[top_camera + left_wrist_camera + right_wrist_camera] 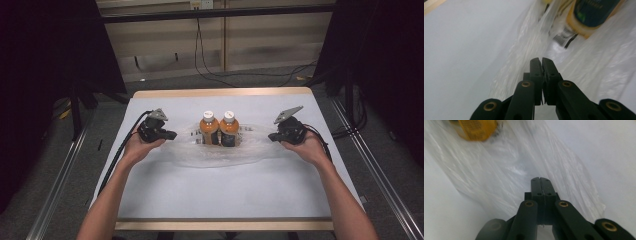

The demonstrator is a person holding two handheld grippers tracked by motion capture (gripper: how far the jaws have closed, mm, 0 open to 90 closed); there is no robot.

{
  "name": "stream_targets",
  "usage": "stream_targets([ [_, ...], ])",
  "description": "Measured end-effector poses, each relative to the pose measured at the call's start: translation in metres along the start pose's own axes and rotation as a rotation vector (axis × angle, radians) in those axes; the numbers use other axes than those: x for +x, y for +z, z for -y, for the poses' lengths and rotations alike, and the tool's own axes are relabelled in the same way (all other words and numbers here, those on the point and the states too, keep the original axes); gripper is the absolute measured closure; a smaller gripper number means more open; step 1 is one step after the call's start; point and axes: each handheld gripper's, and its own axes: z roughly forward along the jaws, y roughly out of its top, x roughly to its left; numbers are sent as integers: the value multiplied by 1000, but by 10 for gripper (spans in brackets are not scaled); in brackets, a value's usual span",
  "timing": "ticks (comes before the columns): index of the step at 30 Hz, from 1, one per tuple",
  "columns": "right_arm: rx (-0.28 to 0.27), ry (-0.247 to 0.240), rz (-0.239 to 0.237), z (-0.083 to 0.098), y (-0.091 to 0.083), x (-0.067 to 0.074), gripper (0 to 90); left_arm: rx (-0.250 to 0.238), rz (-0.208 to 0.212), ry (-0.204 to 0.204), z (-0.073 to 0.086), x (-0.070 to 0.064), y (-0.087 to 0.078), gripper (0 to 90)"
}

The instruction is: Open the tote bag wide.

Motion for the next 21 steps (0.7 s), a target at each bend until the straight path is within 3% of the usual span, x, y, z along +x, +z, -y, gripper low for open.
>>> stream_targets([
  [2,-46,17,-16,-1,-6,-1,900,-30,19,-11,-1,-4,-5,900],
  [4,-75,28,-19,-3,-12,1,900,-53,19,5,-3,-12,-12,900],
  [7,-131,38,-41,-8,-20,5,900,-121,24,7,-5,-27,-21,900],
  [10,-151,36,-58,-14,-22,10,900,-172,56,26,-8,-41,-23,900],
  [12,-152,33,-68,-18,-19,13,900,-189,70,26,-13,-51,-16,900],
  [16,-143,27,-96,-29,-4,23,900,-176,124,84,-29,-75,7,900],
  [21,-121,11,-125,-49,14,31,900,-147,155,130,-43,-97,32,900],
])
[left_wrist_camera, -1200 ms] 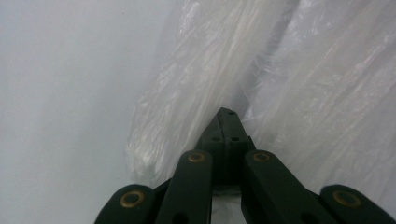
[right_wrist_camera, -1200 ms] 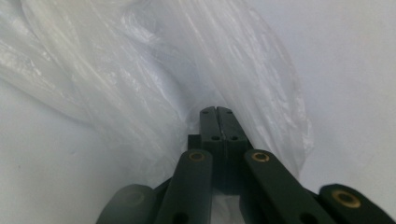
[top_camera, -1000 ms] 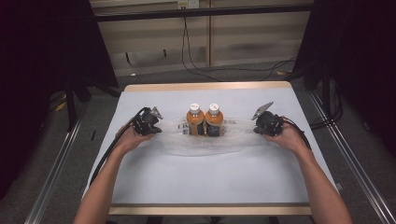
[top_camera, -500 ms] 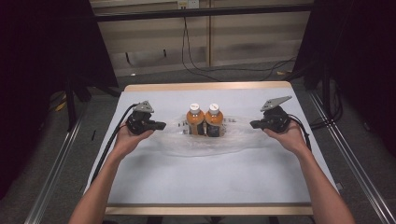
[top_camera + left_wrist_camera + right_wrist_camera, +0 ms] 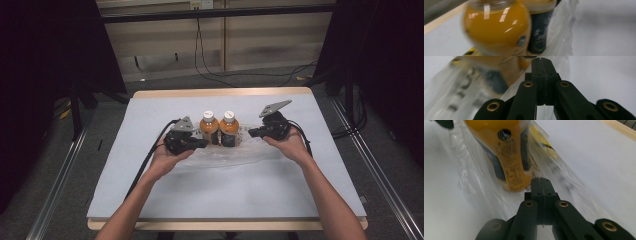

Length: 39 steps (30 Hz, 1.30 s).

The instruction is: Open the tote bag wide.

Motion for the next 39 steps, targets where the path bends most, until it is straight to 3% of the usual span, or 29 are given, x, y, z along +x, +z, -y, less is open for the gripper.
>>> stream_targets([
  [4,25,0,-21,-10,15,1,900,46,-18,46,-11,-8,16,900],
  [8,50,15,-16,-15,28,-5,900,74,-29,50,-14,-8,30,900],
  [9,54,19,-14,-15,31,-6,900,60,-23,41,-13,-7,32,900],
  [12,67,23,-6,-13,37,-8,900,79,-48,40,-8,-8,40,900],
  [14,78,29,-10,-11,42,-8,900,98,-70,67,-9,-10,43,900],
  [18,79,39,-13,-10,47,-10,900,90,-66,61,-12,-9,46,900],
  [19,79,40,-17,-10,49,-10,900,100,-81,62,-11,-9,49,900],
  [21,88,50,-15,-9,53,-12,900,131,-71,65,-8,-9,56,900],
  [23,91,51,-14,-8,57,-14,900,156,-96,78,-4,-14,61,900],
  [28,106,67,-14,-5,70,-19,900,204,-85,62,6,-17,71,900],
  [29,104,75,-13,-5,72,-20,900,223,-80,77,7,-18,71,900],
  [32,105,95,-10,-7,78,-22,900,222,-53,76,11,-22,70,900],
  [33,112,95,-9,-9,81,-23,900,244,-45,81,12,-23,69,900],
  [34,120,92,-9,-11,84,-23,900,221,-51,74,15,-24,69,900],
  [38,158,124,-3,-19,93,-25,900,216,-6,48,18,-22,65,900],
  [39,159,118,-3,-19,96,-27,900,222,-1,59,18,-22,64,900],
])
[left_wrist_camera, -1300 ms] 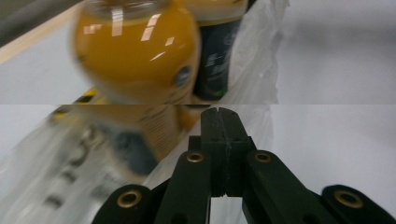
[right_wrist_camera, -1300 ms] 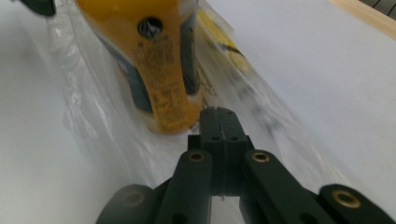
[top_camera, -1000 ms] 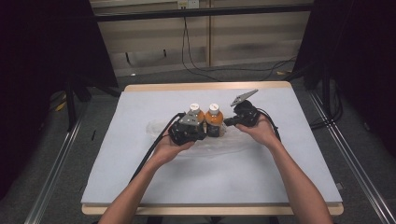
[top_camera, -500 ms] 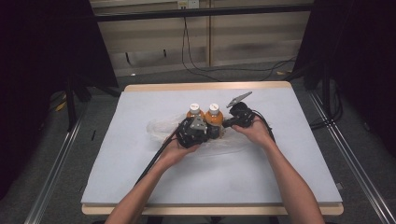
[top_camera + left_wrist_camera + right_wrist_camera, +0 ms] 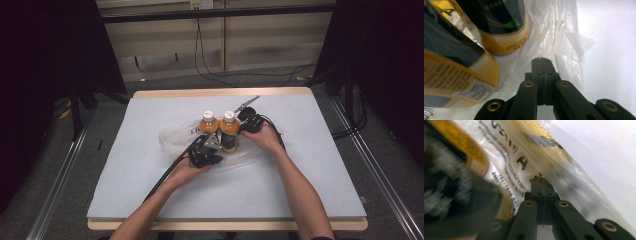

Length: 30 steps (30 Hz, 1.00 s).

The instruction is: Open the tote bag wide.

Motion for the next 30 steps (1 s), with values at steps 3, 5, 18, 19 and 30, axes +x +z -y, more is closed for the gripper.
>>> stream_targets([
  [3,-1,36,-3,-5,3,-4,900,2,-4,18,1,-5,-1,900],
  [5,1,46,0,-8,5,-5,900,10,8,36,1,-8,-3,900],
  [18,31,60,35,-30,19,-9,900,10,69,79,12,-25,-13,900],
  [19,30,62,41,-31,20,-8,900,13,76,82,13,-25,-14,900],
  [30,19,79,83,-42,30,-10,900,-13,91,78,23,-32,-20,900],
])
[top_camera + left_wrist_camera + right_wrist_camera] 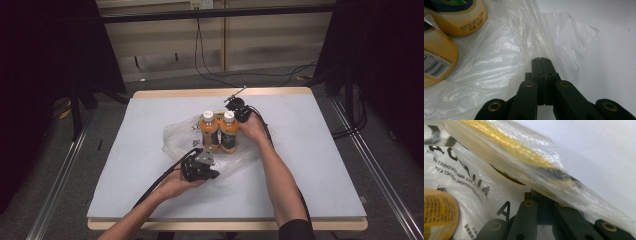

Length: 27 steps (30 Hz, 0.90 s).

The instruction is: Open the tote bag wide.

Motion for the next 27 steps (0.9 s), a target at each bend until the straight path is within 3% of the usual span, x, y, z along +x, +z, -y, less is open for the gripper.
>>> stream_targets([
  [10,-20,32,16,-5,5,-4,900,15,41,24,0,1,-2,900],
  [12,-18,31,25,-6,6,-4,900,37,25,39,-2,2,-3,900],
  [13,-18,26,28,-8,7,-4,900,16,31,36,-1,2,-1,900],
  [16,-20,33,41,-9,8,-4,900,16,33,22,0,2,-2,900],
  [17,-19,37,42,-10,9,-4,900,26,56,17,-1,3,-2,900],
  [26,-15,48,88,-17,13,-7,900,32,58,30,-2,4,-2,900],
  [27,-12,46,88,-18,13,-7,900,23,43,28,-1,3,-1,900],
])
